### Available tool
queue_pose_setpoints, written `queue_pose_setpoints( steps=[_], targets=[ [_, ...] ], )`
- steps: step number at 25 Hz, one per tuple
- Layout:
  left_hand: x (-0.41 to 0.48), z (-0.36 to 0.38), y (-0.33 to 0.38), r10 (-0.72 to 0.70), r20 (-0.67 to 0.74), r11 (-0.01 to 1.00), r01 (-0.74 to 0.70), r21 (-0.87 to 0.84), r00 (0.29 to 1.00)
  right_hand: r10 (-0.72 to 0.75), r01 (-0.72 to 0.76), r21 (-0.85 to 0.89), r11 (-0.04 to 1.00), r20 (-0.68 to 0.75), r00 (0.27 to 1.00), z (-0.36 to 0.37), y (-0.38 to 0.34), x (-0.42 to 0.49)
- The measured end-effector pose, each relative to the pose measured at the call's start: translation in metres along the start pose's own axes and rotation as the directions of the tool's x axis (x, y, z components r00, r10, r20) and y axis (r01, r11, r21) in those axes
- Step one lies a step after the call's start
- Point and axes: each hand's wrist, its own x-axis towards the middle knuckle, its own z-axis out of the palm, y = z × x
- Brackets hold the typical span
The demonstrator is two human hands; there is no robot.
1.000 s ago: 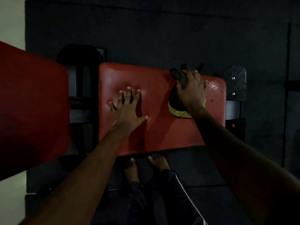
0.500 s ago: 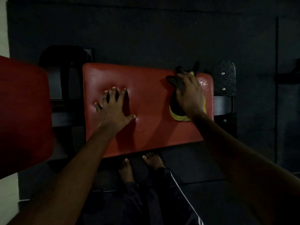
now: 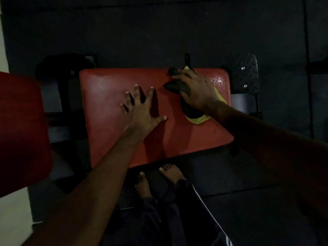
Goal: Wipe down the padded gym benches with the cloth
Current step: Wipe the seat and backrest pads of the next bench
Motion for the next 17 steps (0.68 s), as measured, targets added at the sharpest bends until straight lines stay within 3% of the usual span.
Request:
queue_pose_setpoints(
  steps=[3,6,8,11,13,15,17],
  targets=[
    [0.006,0.009,0.008,-0.015,0.010,0.998,0.014,0.068,1.000,0.158,-0.141,0.144,0.979,-0.117,0.981,0.002,0.015,-0.005],
    [0.006,0.007,0.008,-0.010,0.028,0.997,0.008,0.074,1.000,0.393,-0.357,0.212,0.910,-0.167,0.904,0.006,0.017,-0.033],
    [0.005,0.005,0.010,-0.020,0.032,0.996,0.017,0.085,0.999,0.378,-0.352,0.177,0.919,-0.141,0.915,0.007,0.006,-0.040],
    [0.006,0.006,0.012,-0.027,0.048,0.995,0.022,0.093,0.999,0.116,-0.113,0.064,0.992,-0.054,0.992,0.005,0.002,-0.022],
    [0.006,0.004,0.011,-0.029,0.056,0.996,0.024,0.086,0.998,0.024,-0.023,0.028,0.999,-0.015,1.000,0.002,0.012,-0.014],
    [0.007,0.003,0.011,-0.033,0.066,0.995,0.027,0.097,0.997,0.120,-0.115,0.085,0.990,-0.058,0.991,-0.004,0.029,-0.017],
    [0.007,0.003,0.012,-0.043,0.070,0.994,0.035,0.108,0.997,0.335,-0.311,0.204,0.928,-0.096,0.937,-0.006,0.041,-0.031]
  ],
)
